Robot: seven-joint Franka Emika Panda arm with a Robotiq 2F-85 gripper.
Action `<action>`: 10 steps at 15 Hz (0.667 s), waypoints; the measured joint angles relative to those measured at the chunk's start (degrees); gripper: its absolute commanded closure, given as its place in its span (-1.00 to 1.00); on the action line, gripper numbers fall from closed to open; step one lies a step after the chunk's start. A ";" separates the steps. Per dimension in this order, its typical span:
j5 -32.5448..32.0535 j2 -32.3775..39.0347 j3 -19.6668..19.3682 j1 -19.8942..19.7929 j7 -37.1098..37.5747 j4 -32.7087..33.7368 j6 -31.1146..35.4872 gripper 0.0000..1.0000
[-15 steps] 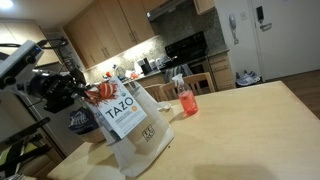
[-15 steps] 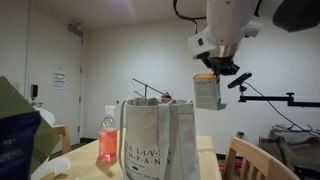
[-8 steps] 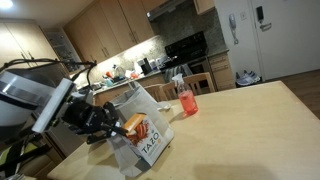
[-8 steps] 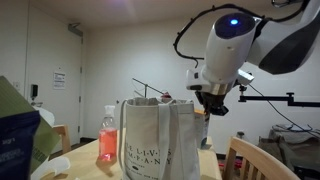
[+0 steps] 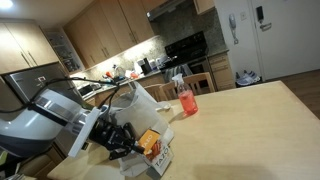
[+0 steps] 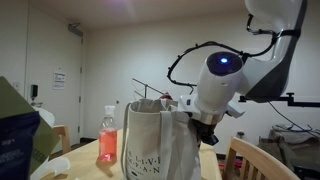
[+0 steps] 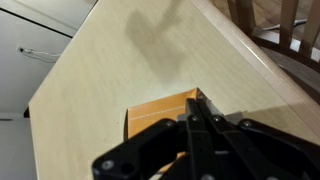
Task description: Move the bag slightly forward, take out the TAZO box, and put it on the table
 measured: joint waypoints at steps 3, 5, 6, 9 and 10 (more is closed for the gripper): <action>-0.01 2.74 -0.01 -0.43 -0.01 2.32 -0.06 0.43; 0.10 3.34 -0.01 -0.54 -0.11 3.37 -0.06 0.33; 0.12 3.48 0.00 -0.54 -0.13 3.68 -0.06 0.20; 0.40 3.79 0.19 -0.54 -0.24 4.02 -0.06 -0.28; 0.76 3.79 0.29 -0.54 -0.66 4.03 -0.06 -0.41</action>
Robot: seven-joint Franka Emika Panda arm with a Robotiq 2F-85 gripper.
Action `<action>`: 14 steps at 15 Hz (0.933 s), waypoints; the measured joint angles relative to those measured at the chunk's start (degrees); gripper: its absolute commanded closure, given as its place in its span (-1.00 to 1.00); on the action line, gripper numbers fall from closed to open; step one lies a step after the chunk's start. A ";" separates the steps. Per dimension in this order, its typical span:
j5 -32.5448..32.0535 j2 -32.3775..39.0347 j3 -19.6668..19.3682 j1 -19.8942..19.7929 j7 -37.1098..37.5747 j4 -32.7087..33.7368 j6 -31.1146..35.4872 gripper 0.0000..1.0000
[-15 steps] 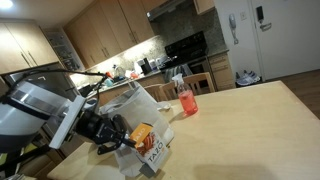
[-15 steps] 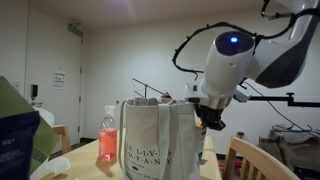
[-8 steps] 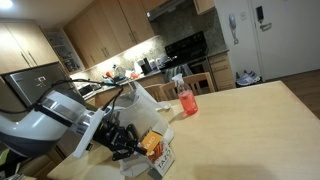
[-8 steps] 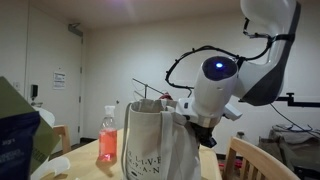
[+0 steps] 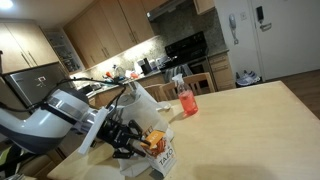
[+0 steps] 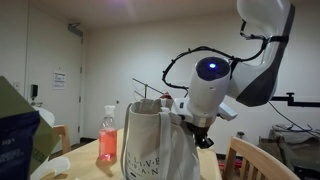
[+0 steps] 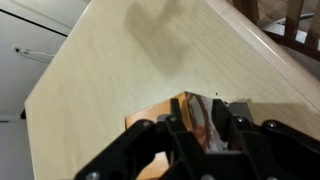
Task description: Move the bag slightly forward, take out the TAZO box, and put it on the table
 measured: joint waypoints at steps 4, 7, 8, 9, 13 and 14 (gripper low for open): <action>3.47 -0.82 0.70 0.12 -4.05 -0.03 -0.79 -0.98; 7.02 -3.64 1.72 0.88 -7.62 -0.87 -4.06 -1.00; 8.13 -5.05 2.18 1.21 -8.65 -1.46 -5.44 -1.00; 9.23 -6.68 2.56 1.62 -9.65 -2.15 -6.95 -1.00; 13.59 -14.05 4.22 3.28 -13.06 -5.21 -14.35 -1.00; 14.39 -16.06 4.64 3.73 -13.40 -6.02 -16.43 -1.00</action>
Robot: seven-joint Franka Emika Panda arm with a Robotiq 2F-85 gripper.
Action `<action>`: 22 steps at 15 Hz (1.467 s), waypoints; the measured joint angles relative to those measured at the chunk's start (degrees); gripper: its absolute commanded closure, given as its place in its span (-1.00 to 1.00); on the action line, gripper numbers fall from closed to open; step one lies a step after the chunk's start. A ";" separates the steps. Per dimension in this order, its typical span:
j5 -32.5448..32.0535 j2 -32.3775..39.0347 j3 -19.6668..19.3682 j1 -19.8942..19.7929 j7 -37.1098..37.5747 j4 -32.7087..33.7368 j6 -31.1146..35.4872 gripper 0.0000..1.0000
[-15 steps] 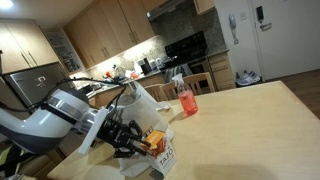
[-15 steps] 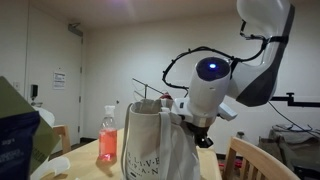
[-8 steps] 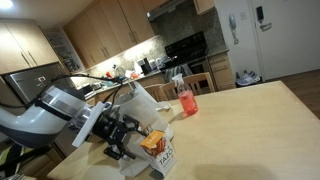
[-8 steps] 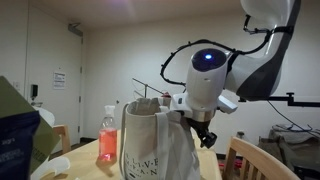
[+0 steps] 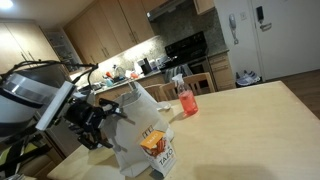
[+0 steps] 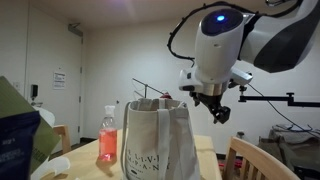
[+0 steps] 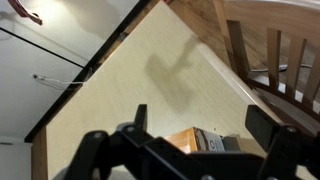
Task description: Move the bag slightly forward, take out the TAZO box, and put it on the table
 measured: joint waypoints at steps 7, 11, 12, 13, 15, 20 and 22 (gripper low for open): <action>0.12 -15.64 2.71 3.81 -0.41 -5.39 -7.30 -1.00; -6.67 -22.33 2.93 5.08 4.09 -7.52 -3.34 -1.00; -8.77 -23.36 2.81 5.10 5.88 -7.99 -1.18 -1.00; -11.01 -24.08 2.56 5.10 7.88 -8.44 1.29 -1.00; -16.32 -24.57 1.65 5.07 12.75 -9.07 6.91 -1.00; -36.23 -24.16 -2.29 4.93 29.97 -9.83 21.12 -1.00; -44.24 -23.76 -3.87 4.97 37.31 -9.83 25.20 -1.00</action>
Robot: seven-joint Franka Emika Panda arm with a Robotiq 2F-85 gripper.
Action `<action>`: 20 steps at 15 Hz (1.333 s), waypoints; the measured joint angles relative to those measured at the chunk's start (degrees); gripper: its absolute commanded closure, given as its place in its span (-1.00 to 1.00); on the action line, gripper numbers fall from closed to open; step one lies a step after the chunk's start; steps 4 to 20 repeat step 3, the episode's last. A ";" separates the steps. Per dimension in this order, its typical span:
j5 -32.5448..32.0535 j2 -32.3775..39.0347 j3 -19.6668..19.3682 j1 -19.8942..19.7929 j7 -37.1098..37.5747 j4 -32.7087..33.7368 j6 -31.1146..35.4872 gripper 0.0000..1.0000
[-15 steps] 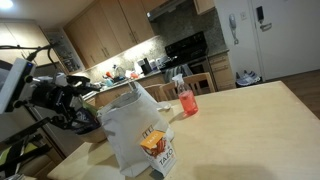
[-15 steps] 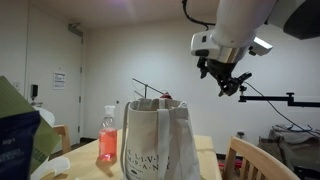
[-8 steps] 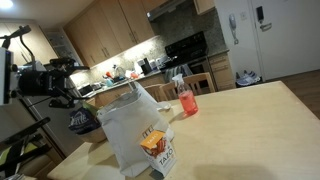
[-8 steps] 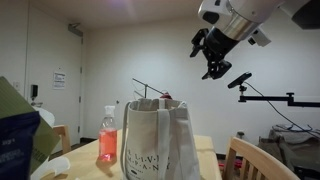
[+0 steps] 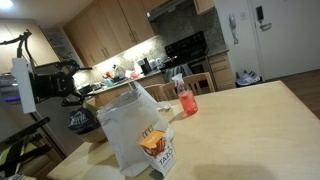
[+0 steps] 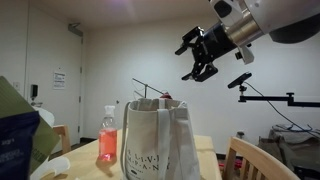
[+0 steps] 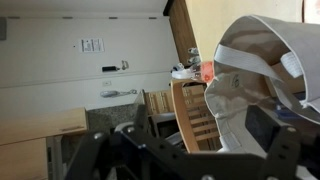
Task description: Move the bag slightly forward, take out the TAZO box, and put it on the table
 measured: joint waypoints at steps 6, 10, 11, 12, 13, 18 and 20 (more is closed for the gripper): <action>-1.24 0.22 -0.37 0.08 1.39 0.00 0.54 -1.00; -1.24 0.22 -0.37 0.08 1.39 0.00 0.54 -1.00; -1.24 0.22 -0.37 0.08 1.39 0.00 0.54 -1.00; -1.24 0.22 -0.37 0.08 1.39 0.00 0.54 -1.00; -1.24 0.22 -0.37 0.08 1.39 0.00 0.54 -1.00; -1.24 0.22 -0.37 0.08 1.39 0.00 0.54 -1.00; -1.24 0.22 -0.37 0.08 1.39 0.00 0.54 -1.00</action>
